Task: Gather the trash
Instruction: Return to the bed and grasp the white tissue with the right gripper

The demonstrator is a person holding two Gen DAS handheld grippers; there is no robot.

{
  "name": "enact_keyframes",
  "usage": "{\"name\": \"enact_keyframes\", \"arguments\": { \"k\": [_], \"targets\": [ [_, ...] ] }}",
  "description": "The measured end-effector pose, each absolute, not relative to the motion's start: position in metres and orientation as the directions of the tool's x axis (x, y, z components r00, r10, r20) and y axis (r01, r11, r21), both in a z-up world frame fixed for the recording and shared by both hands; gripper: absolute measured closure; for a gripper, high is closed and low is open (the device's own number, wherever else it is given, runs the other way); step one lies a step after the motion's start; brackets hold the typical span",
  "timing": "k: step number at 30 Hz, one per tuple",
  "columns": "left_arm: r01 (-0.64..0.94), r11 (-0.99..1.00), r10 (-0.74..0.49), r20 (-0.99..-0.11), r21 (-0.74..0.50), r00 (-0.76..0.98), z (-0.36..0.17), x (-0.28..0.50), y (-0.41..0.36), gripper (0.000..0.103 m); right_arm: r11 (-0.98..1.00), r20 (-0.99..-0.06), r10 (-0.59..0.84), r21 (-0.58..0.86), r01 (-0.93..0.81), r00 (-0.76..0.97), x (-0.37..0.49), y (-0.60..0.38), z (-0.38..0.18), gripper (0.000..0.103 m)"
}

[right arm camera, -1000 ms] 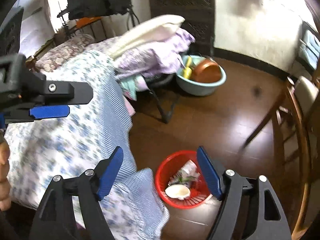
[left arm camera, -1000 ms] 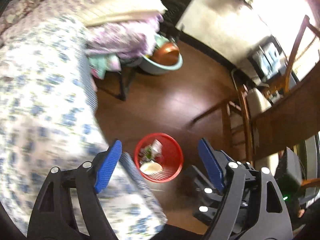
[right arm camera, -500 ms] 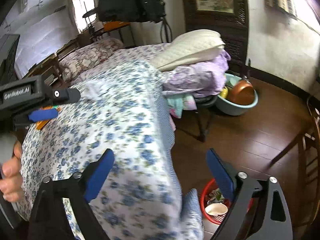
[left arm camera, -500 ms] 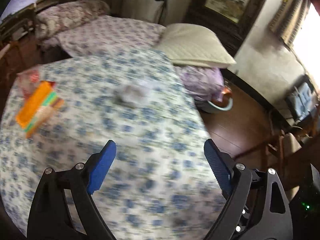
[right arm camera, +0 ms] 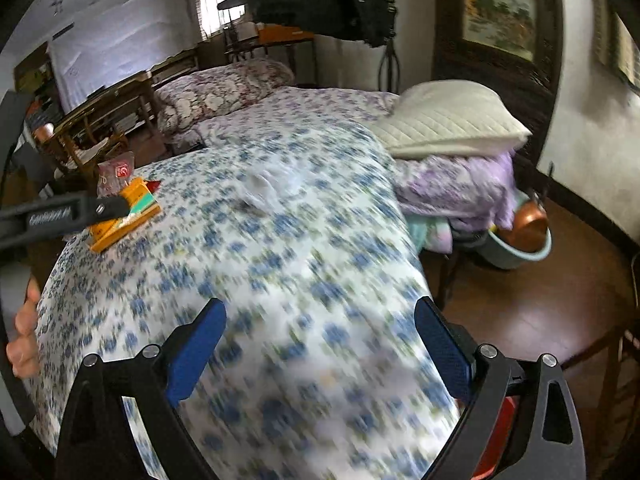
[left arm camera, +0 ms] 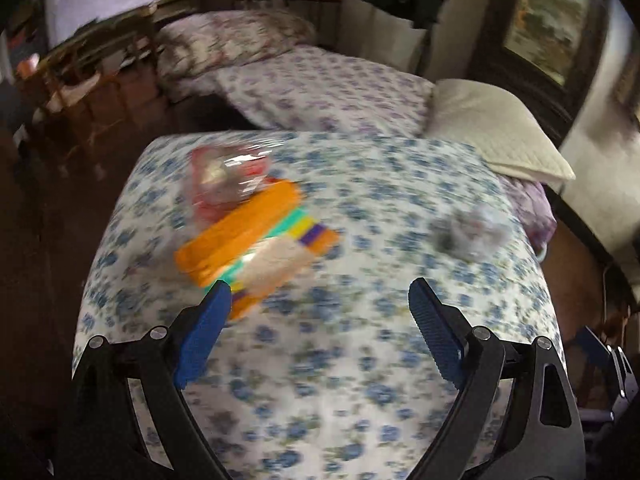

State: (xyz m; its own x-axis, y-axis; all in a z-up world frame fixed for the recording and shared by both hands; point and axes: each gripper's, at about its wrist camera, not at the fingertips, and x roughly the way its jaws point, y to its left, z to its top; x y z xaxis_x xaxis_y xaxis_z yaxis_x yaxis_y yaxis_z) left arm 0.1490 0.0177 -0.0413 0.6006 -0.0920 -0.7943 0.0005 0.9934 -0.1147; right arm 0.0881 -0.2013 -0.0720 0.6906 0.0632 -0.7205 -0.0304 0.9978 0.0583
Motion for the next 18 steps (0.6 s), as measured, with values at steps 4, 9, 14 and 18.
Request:
{"name": "enact_keyframes", "arguments": {
  "k": [4, 9, 14, 18],
  "targets": [
    [-0.086, 0.983, -0.080, -0.808, -0.160, 0.583, -0.045, 0.152, 0.046, 0.016, 0.996, -0.728, 0.083, 0.040, -0.078, 0.681, 0.125, -0.178, -0.068, 0.010],
    [-0.132, 0.972, -0.081, -0.807, -0.193, 0.585, -0.042, 0.154, 0.060, 0.016, 0.997, -0.732, 0.071, 0.029, -0.073, 0.677, 0.165, -0.157, -0.070, 0.010],
    [-0.190, 0.956, -0.078, -0.816, -0.225, 0.572, -0.046, 0.158, 0.072, 0.016, 0.999, -0.747, 0.035, 0.002, -0.050, 0.664, 0.195, -0.146, -0.076, 0.029],
    [-0.201, 0.949, -0.097, -0.828, -0.245, 0.553, -0.052, 0.160, 0.075, 0.016, 0.997, -0.770, 0.081, 0.049, -0.067, 0.633, 0.198, -0.148, -0.080, 0.088]
  ]
}}
